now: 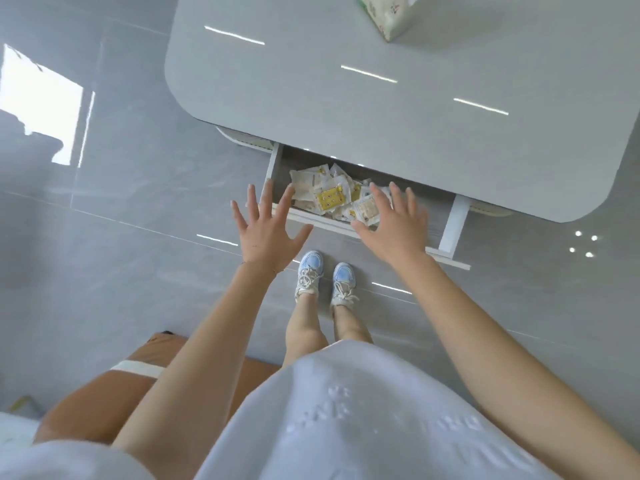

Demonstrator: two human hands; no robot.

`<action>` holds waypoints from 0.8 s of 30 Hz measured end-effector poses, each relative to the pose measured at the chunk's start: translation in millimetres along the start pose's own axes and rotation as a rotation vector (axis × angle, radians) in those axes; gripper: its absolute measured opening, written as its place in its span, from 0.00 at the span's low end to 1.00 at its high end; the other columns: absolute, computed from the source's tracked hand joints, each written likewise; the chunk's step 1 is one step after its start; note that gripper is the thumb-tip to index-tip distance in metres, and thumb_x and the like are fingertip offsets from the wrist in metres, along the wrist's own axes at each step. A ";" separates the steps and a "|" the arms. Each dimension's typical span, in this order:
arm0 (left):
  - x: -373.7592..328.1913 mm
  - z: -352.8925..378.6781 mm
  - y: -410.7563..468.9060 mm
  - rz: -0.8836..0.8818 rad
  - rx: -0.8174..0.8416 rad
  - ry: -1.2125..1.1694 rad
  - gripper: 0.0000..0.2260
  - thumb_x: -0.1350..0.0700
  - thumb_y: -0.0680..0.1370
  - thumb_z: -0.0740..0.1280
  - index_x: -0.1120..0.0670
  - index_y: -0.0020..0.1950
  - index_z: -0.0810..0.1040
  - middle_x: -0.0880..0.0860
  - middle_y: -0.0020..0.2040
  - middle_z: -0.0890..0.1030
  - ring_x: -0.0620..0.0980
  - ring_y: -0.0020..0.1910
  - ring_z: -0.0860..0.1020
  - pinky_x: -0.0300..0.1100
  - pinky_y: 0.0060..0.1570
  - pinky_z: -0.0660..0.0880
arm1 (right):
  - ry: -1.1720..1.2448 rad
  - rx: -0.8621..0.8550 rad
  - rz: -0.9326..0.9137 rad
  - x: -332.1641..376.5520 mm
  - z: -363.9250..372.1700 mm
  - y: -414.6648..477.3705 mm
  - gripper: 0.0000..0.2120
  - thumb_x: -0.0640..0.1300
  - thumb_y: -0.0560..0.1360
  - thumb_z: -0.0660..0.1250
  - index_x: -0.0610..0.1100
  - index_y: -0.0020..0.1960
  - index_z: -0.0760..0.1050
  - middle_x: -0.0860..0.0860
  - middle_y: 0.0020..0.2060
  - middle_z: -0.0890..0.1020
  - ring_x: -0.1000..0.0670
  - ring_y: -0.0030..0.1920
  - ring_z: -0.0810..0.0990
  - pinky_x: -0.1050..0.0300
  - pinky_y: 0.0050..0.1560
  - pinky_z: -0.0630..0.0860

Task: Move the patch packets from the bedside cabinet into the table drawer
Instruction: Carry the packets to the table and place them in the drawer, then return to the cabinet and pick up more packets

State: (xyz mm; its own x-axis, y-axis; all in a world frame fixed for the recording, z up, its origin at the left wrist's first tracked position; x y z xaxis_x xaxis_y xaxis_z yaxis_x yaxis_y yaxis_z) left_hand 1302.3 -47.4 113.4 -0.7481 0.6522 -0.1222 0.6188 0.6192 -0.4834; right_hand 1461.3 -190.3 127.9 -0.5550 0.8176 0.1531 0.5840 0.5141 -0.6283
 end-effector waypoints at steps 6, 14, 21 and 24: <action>59.3 -28.3 -40.4 -0.242 -0.065 -0.114 0.34 0.32 0.75 0.54 0.42 0.77 0.47 0.52 0.79 0.46 0.57 0.77 0.41 0.62 0.70 0.37 | -0.078 -0.017 -0.108 64.6 -32.3 -8.5 0.35 0.63 0.77 0.58 0.54 0.78 0.48 0.47 0.78 0.51 0.41 0.78 0.46 0.39 0.75 0.48; 187.9 -53.7 -74.8 -0.427 -0.186 -0.260 0.34 0.35 0.75 0.58 0.43 0.77 0.51 0.51 0.79 0.47 0.53 0.77 0.41 0.61 0.71 0.36 | -0.296 0.004 -0.384 226.8 -35.8 -13.7 0.36 0.63 0.76 0.58 0.53 0.78 0.49 0.47 0.78 0.52 0.41 0.77 0.47 0.41 0.74 0.48; 327.3 -67.2 -103.2 -0.589 -0.177 -0.305 0.34 0.33 0.75 0.56 0.43 0.77 0.50 0.51 0.79 0.47 0.53 0.77 0.41 0.62 0.71 0.36 | -0.331 0.051 -0.491 388.5 0.0 -18.7 0.35 0.62 0.76 0.59 0.53 0.78 0.51 0.48 0.78 0.52 0.42 0.77 0.48 0.44 0.74 0.51; 382.9 -67.4 -117.5 -0.671 -0.189 -0.344 0.34 0.33 0.75 0.56 0.43 0.77 0.50 0.51 0.79 0.48 0.53 0.77 0.42 0.62 0.71 0.37 | -0.314 0.054 -0.546 459.1 16.0 -23.2 0.35 0.61 0.76 0.60 0.53 0.78 0.51 0.48 0.78 0.53 0.43 0.77 0.48 0.44 0.75 0.50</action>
State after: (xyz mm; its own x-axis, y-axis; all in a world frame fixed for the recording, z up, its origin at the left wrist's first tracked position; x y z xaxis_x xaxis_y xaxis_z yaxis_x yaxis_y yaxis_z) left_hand 959.2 159.0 181.9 -0.9903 -0.0418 -0.1328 0.0144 0.9180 -0.3963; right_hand 1183.5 169.0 200.6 -0.9166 0.3219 0.2369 0.1411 0.8152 -0.5617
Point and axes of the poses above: each hand's wrist, its own y-axis towards the middle knuckle, its own z-axis out of the palm, x = y × z, the point moved 3 cm from there along y, towards the middle knuckle
